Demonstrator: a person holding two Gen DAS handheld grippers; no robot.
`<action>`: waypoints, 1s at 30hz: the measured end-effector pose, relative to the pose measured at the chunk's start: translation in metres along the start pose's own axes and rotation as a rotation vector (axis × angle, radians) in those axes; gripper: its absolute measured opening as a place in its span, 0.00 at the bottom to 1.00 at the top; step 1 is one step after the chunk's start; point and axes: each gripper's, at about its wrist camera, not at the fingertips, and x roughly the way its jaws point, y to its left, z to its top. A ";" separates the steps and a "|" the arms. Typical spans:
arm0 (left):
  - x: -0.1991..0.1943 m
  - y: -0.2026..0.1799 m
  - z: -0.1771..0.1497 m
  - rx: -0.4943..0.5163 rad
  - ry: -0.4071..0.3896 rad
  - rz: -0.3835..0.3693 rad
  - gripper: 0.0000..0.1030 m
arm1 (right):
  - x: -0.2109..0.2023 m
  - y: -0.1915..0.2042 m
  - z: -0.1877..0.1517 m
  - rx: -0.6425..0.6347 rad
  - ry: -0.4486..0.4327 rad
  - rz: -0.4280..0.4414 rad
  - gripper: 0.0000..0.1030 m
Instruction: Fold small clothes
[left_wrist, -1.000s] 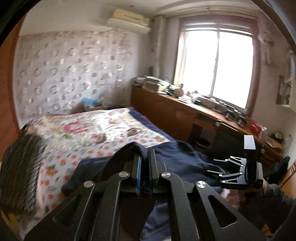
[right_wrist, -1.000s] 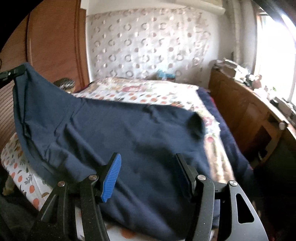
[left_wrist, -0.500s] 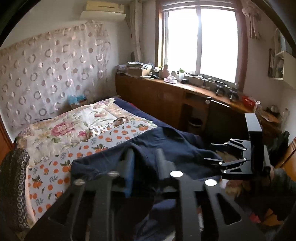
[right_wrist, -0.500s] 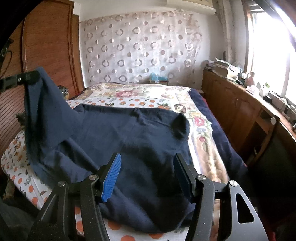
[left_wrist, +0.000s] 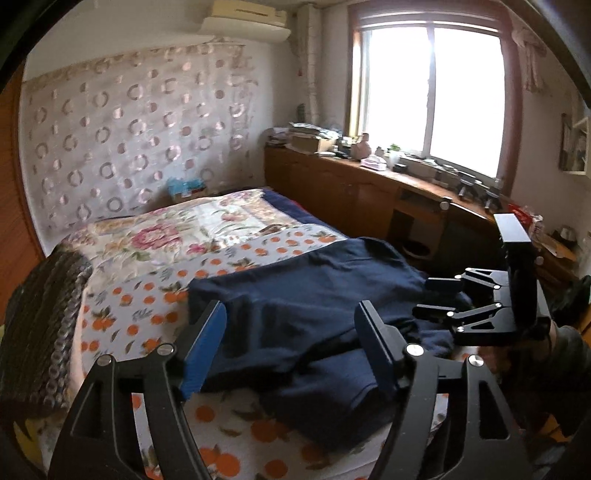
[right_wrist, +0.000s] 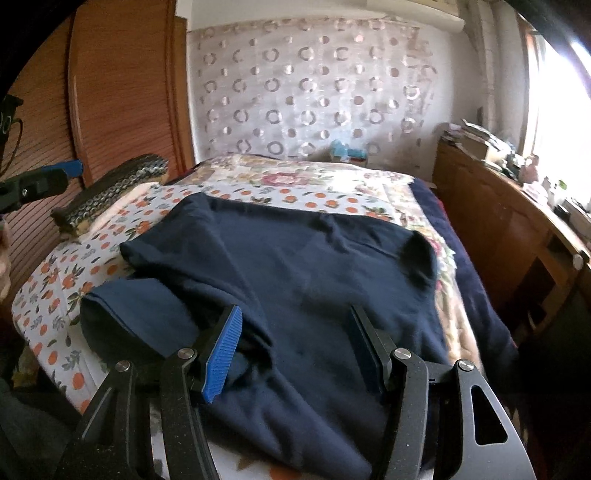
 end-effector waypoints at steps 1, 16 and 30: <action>0.000 0.003 -0.003 -0.006 0.002 0.009 0.71 | 0.003 0.001 0.000 -0.007 0.007 0.006 0.59; 0.000 0.045 -0.043 -0.106 0.043 0.078 0.71 | 0.037 -0.006 0.006 -0.070 0.149 0.122 0.40; -0.002 0.052 -0.052 -0.126 0.050 0.097 0.71 | -0.057 -0.006 0.044 -0.093 -0.144 0.140 0.08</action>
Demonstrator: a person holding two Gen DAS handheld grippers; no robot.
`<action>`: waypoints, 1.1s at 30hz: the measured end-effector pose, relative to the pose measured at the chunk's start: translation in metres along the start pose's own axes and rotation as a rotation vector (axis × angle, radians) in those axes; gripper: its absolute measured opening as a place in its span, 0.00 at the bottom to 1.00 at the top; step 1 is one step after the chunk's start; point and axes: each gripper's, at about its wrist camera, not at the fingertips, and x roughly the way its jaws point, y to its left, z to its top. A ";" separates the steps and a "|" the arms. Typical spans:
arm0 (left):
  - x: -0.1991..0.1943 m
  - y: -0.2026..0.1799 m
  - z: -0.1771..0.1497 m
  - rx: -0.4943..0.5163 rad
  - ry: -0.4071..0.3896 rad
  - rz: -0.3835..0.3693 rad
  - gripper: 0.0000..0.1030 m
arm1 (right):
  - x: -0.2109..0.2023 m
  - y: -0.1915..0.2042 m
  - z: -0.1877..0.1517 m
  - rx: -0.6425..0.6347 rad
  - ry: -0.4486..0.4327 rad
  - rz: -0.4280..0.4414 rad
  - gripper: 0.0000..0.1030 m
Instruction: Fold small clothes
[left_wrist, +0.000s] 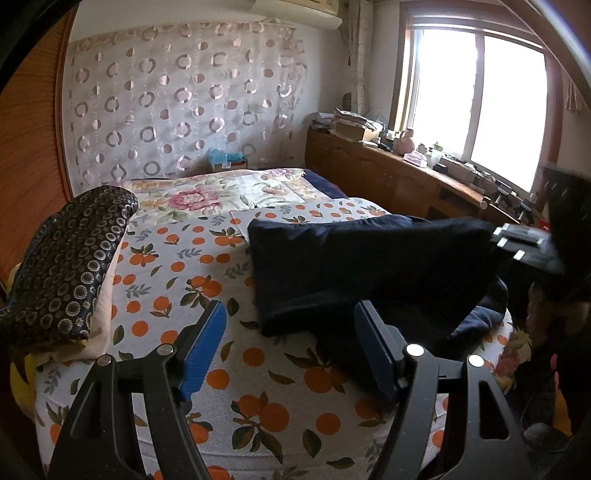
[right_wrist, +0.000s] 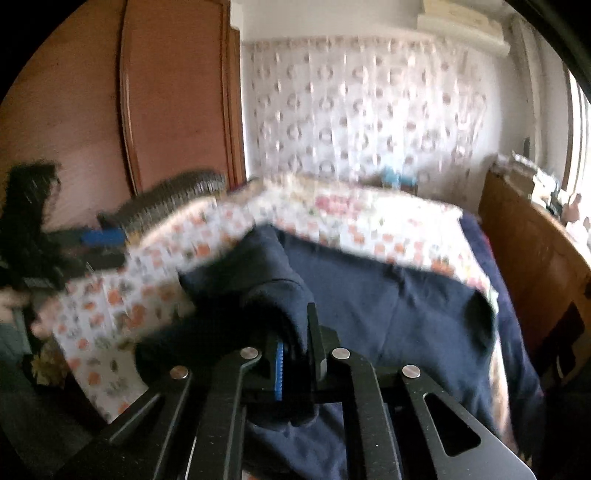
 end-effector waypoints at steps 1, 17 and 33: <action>0.000 -0.001 0.001 0.003 -0.001 0.000 0.71 | -0.009 -0.001 0.005 -0.003 -0.018 -0.003 0.08; -0.004 -0.021 0.008 0.036 -0.020 -0.023 0.71 | -0.054 -0.047 -0.061 0.081 0.168 -0.254 0.08; 0.002 -0.022 0.005 0.029 -0.002 -0.017 0.71 | -0.044 -0.046 -0.057 0.063 0.250 -0.283 0.31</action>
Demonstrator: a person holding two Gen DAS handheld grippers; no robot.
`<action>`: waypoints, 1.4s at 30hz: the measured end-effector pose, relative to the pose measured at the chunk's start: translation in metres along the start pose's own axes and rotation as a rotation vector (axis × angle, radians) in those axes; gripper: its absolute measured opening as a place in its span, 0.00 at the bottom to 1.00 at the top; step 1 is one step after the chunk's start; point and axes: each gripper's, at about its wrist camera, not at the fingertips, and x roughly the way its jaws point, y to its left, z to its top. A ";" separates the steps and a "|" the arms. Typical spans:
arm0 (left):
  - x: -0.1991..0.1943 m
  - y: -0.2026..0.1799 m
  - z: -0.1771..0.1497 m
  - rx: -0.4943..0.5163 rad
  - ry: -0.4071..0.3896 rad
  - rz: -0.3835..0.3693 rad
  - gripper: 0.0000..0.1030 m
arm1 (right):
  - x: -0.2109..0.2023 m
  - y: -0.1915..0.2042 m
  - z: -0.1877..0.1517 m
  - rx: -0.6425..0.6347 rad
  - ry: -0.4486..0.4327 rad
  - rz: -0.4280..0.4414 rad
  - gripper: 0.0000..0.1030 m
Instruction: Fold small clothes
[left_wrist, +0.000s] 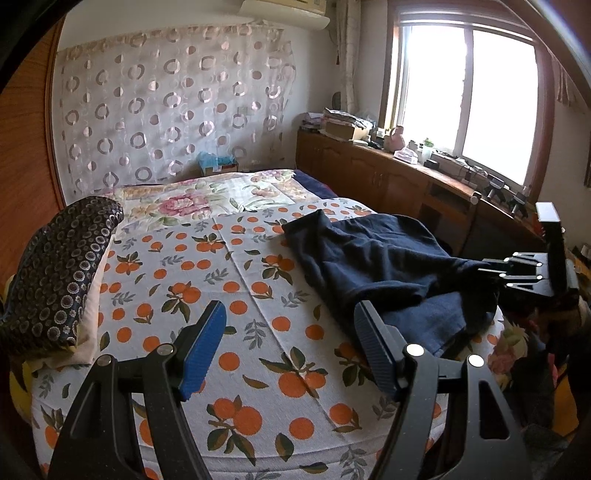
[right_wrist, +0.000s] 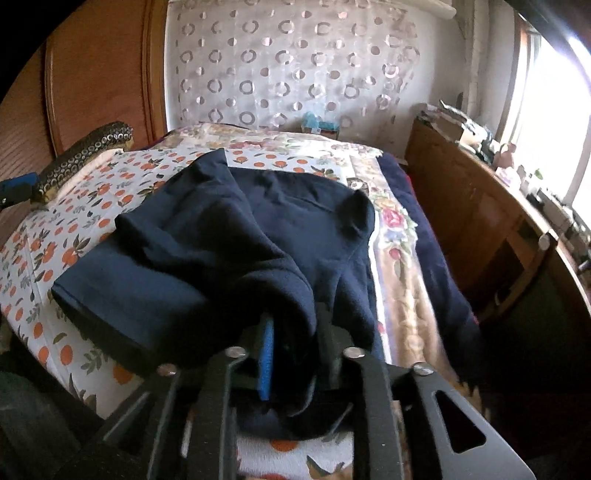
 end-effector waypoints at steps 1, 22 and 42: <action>0.000 0.000 -0.001 -0.001 0.001 0.000 0.71 | -0.004 0.001 0.002 -0.004 -0.012 0.002 0.37; 0.005 -0.001 -0.006 -0.003 0.013 0.004 0.71 | 0.053 0.077 0.049 -0.135 -0.019 0.218 0.46; 0.009 0.005 -0.015 -0.010 0.028 0.000 0.71 | 0.116 0.123 0.082 -0.267 0.130 0.273 0.16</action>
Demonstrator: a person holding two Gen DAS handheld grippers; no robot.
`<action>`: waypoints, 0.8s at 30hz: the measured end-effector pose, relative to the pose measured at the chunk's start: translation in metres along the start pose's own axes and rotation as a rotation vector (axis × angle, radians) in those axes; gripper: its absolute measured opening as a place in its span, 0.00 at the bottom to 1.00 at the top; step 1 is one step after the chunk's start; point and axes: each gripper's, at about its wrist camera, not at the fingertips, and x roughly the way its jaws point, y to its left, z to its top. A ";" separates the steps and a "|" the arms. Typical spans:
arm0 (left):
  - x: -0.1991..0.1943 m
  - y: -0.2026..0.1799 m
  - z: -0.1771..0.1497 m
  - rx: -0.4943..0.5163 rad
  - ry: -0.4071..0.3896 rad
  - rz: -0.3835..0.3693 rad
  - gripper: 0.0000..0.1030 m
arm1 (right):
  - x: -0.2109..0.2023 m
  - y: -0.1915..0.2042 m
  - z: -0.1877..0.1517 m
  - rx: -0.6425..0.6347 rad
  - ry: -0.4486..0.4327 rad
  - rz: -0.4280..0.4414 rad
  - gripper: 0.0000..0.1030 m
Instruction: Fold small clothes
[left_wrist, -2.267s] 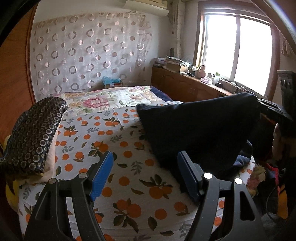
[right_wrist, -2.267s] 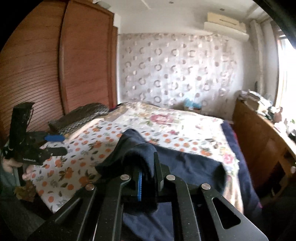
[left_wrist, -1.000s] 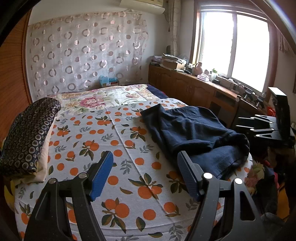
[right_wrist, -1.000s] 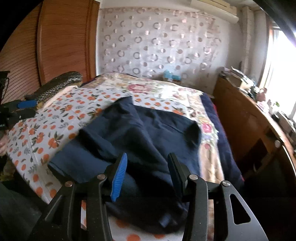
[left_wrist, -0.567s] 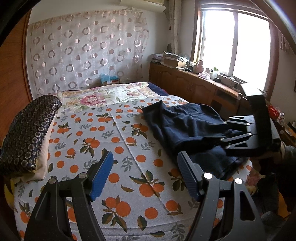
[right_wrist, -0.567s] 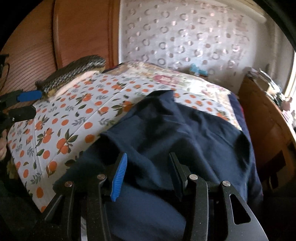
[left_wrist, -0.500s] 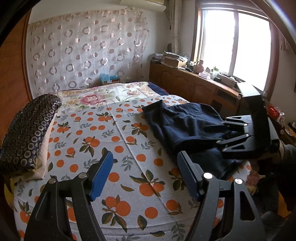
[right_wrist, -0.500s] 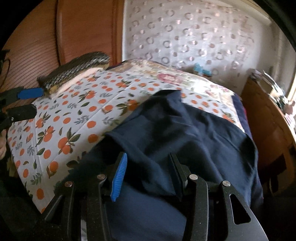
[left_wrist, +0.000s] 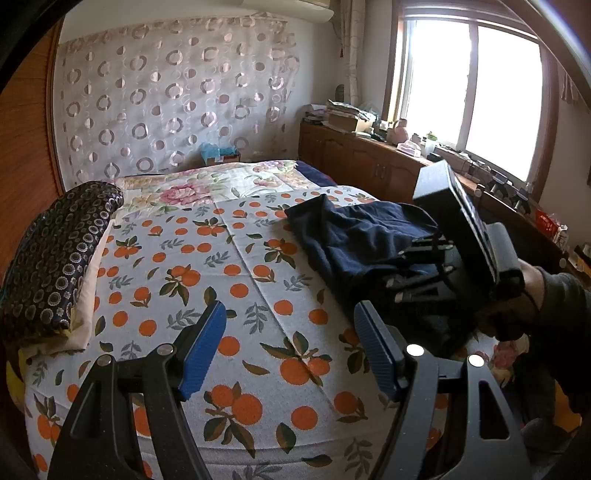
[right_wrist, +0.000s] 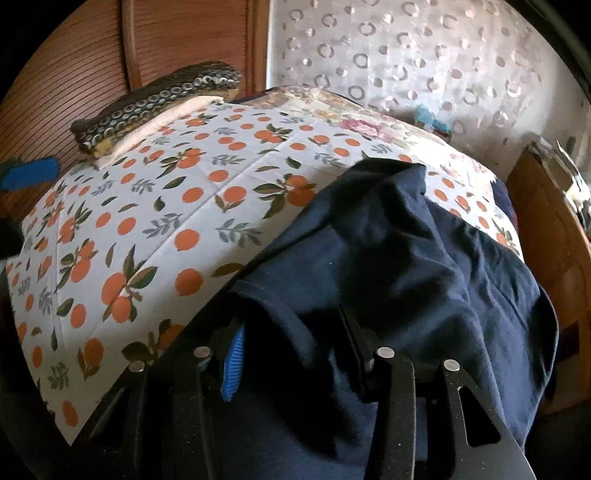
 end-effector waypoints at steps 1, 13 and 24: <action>0.000 0.000 -0.001 0.000 0.002 0.000 0.71 | -0.003 0.002 0.001 -0.022 -0.010 -0.025 0.09; 0.001 -0.001 -0.002 -0.002 0.006 -0.006 0.71 | -0.069 -0.084 0.024 0.140 -0.160 -0.124 0.06; 0.005 -0.007 -0.001 0.008 0.018 -0.012 0.71 | -0.032 -0.156 0.043 0.295 -0.075 -0.379 0.06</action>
